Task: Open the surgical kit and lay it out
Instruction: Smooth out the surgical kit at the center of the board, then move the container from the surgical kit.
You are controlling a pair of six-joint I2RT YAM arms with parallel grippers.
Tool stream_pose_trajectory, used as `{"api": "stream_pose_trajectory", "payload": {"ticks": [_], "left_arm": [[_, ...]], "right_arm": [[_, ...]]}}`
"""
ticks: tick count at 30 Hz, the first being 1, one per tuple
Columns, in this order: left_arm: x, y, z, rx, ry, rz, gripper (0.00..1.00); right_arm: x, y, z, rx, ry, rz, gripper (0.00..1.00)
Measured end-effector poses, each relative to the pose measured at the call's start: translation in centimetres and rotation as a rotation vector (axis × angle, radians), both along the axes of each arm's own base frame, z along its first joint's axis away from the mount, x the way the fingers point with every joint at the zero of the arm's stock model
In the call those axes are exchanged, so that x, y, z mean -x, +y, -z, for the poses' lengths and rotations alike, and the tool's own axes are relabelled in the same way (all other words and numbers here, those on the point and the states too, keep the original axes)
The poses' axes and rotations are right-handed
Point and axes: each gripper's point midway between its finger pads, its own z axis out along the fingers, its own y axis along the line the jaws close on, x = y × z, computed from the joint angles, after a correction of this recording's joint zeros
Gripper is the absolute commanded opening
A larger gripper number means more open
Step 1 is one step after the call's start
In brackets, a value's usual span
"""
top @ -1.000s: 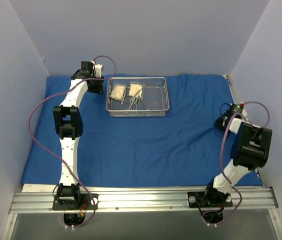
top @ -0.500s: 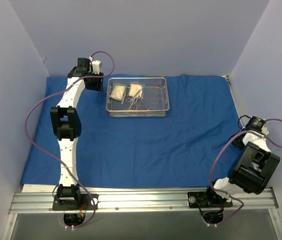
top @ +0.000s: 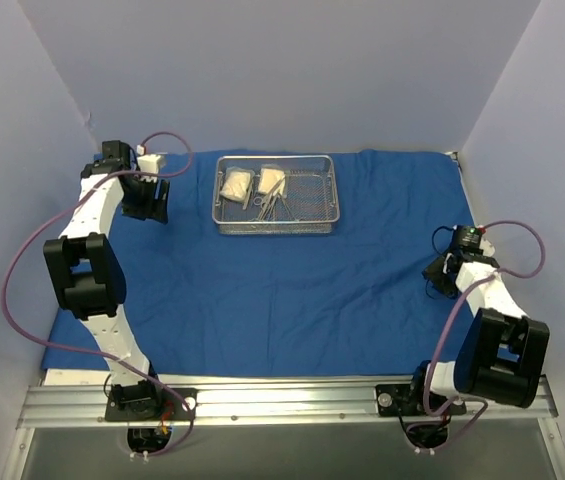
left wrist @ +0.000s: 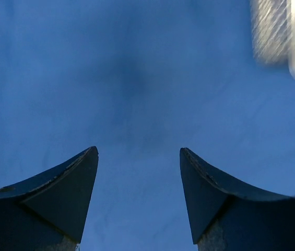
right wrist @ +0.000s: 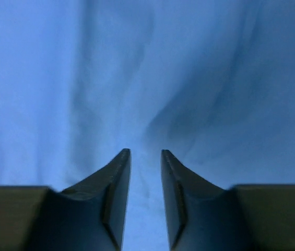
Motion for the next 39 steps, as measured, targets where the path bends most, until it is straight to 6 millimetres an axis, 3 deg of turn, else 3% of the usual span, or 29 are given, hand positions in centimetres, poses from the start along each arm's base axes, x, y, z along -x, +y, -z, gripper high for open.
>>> {"api": "stream_pose_trajectory", "payload": {"ticks": [3,5,7,11,14,18,22,24,27,30,32,33,36,39], "left_arm": [[4.1,1.9,2.9,-0.031,0.101,-0.014,0.73],[6.5,2.6,5.2,-0.034,0.180,-0.019,0.73],[8.8,3.3,7.3,-0.032,0.252,-0.024,0.73],[12.1,5.1,9.7,-0.035,0.342,-0.051,0.72],[13.5,6.5,10.6,-0.039,0.374,-0.076,0.72],[14.0,7.3,10.5,-0.032,0.360,-0.080,0.72],[14.1,7.1,10.3,-0.009,0.355,-0.066,0.73],[14.0,6.5,9.7,0.028,0.354,-0.050,0.73],[12.6,5.4,7.4,0.091,0.310,-0.025,0.74],[9.7,4.6,3.7,0.131,0.202,0.004,0.74],[7.8,4.0,1.1,0.144,0.121,0.023,0.74],[6.9,3.5,-0.2,0.149,0.083,0.030,0.74],[5.0,2.0,-3.0,0.158,0.005,0.057,0.74],[3.8,0.7,-4.6,0.155,-0.035,0.076,0.74]], "right_arm": [[1.5,1.2,2.7,-0.070,0.069,0.035,0.20],[2.5,0.9,4.0,-0.106,0.122,0.102,0.18],[2.9,-1.1,4.1,-0.126,0.115,0.202,0.13],[4.5,-4.6,4.0,-0.167,0.093,0.396,0.15],[6.2,-5.6,3.9,-0.136,0.103,0.482,0.17],[8.8,-5.8,3.5,-0.076,0.170,0.537,0.17],[9.4,-6.8,1.1,-0.001,0.166,0.559,0.18],[8.2,-7.6,-1.6,0.063,0.105,0.547,0.20],[3.4,-6.7,-8.2,0.172,-0.090,0.418,0.29],[-2.8,-2.1,-15.7,0.216,-0.337,0.187,0.46],[-6.2,2.0,-18.9,0.208,-0.446,0.015,0.53],[-7.6,4.3,-19.9,0.201,-0.480,-0.071,0.59],[-12.4,10.1,-20.8,0.193,-0.492,-0.299,0.63],[-18.9,15.6,-19.5,0.213,-0.451,-0.478,0.61]]}}
